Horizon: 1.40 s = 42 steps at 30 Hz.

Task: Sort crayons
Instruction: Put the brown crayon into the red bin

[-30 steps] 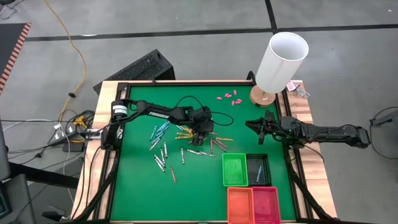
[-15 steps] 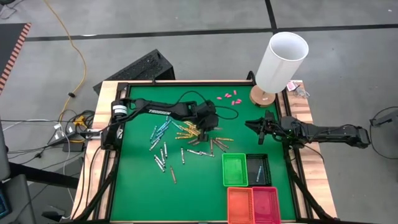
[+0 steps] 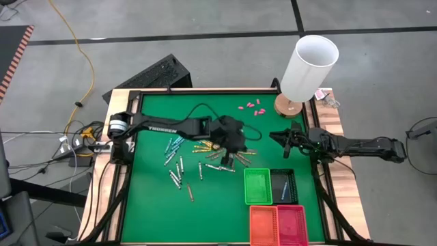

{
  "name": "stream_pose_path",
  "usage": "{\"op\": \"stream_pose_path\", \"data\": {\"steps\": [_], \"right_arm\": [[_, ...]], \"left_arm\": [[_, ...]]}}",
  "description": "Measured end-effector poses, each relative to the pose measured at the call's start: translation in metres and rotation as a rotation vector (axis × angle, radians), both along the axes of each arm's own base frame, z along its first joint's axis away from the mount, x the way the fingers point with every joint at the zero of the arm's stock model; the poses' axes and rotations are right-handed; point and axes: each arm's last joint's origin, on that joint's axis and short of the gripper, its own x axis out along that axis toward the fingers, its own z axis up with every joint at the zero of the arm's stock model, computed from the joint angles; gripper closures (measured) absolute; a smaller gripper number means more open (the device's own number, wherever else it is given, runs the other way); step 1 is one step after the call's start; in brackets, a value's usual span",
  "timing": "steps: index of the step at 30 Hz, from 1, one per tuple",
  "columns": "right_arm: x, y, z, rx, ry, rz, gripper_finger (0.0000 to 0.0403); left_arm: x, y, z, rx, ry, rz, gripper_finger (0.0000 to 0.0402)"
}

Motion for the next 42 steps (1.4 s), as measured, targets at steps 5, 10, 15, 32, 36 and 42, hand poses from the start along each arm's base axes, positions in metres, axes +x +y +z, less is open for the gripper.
{"op": "stream_pose_path", "data": {"steps": [5,10,15,32,36,42], "right_arm": [[0.0,0.0,0.0,0.007,-0.003,-0.005,0.0335],[0.0,0.0,0.0,0.008,-0.004,-0.007,0.0335],[0.0,0.0,0.0,0.014,-0.006,-0.009,0.0335],[0.001,0.0,-0.001,0.031,0.002,-0.016,0.0335],[0.001,0.0,-0.001,0.031,0.002,-0.015,0.0335],[0.001,0.0,-0.001,0.031,0.003,-0.015,0.0335]], "left_arm": [[0.005,-0.037,0.011,0.04,-0.134,-0.078,0.0401],[0.008,-0.056,0.024,0.032,-0.277,-0.112,0.0401],[0.014,-0.058,0.025,-0.017,-0.359,-0.119,0.0401],[0.083,-0.107,-0.017,-0.057,-0.307,-0.4,0.0401],[0.097,-0.121,-0.025,-0.054,-0.309,-0.461,0.0401],[0.109,-0.134,-0.019,-0.032,-0.383,-0.53,0.0401]]}}
